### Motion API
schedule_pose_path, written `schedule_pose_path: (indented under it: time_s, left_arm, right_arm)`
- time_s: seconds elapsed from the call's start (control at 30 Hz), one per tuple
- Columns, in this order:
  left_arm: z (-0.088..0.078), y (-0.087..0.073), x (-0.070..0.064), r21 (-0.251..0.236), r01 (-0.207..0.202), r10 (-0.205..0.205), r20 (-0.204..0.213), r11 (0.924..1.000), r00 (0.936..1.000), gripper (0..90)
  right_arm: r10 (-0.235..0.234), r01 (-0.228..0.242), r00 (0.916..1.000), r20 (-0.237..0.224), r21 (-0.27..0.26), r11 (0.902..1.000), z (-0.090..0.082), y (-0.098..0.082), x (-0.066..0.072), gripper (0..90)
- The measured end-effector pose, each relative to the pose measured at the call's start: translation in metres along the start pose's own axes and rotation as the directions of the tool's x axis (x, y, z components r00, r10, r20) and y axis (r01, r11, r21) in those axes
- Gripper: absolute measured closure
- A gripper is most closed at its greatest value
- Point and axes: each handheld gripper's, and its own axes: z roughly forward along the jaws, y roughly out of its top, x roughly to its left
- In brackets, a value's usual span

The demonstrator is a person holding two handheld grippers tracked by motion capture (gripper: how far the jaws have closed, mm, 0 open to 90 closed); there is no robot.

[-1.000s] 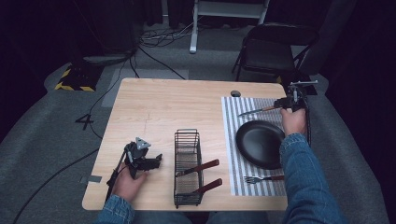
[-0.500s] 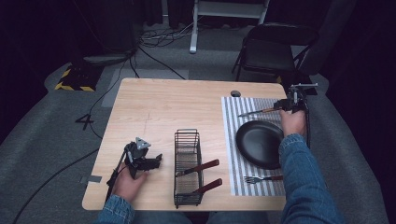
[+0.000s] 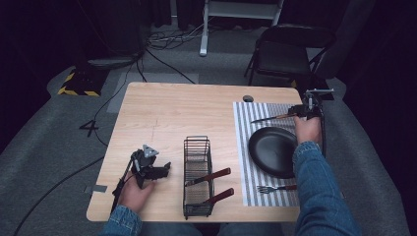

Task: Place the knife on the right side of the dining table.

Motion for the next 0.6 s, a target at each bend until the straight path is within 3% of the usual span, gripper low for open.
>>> schedule_pose_path:
  time_s: [0.37, 0.6]
  left_arm:
    - [0.000, 0.000, 0.000, 0.000, 0.000, 0.000, 0.000, 1.0000, 1.0000, 17.0]
    - [0.000, 0.000, 0.000, -0.001, 0.002, -0.002, -0.001, 1.0000, 1.0000, 17.0]
  right_arm:
    - [0.047, -0.047, 0.9988, -0.012, 0.015, 0.9988, 0.006, -0.004, -0.011, 42.5]
    - [0.048, -0.047, 0.9988, -0.012, 0.034, 0.9983, 0.006, -0.004, -0.013, 42.5]
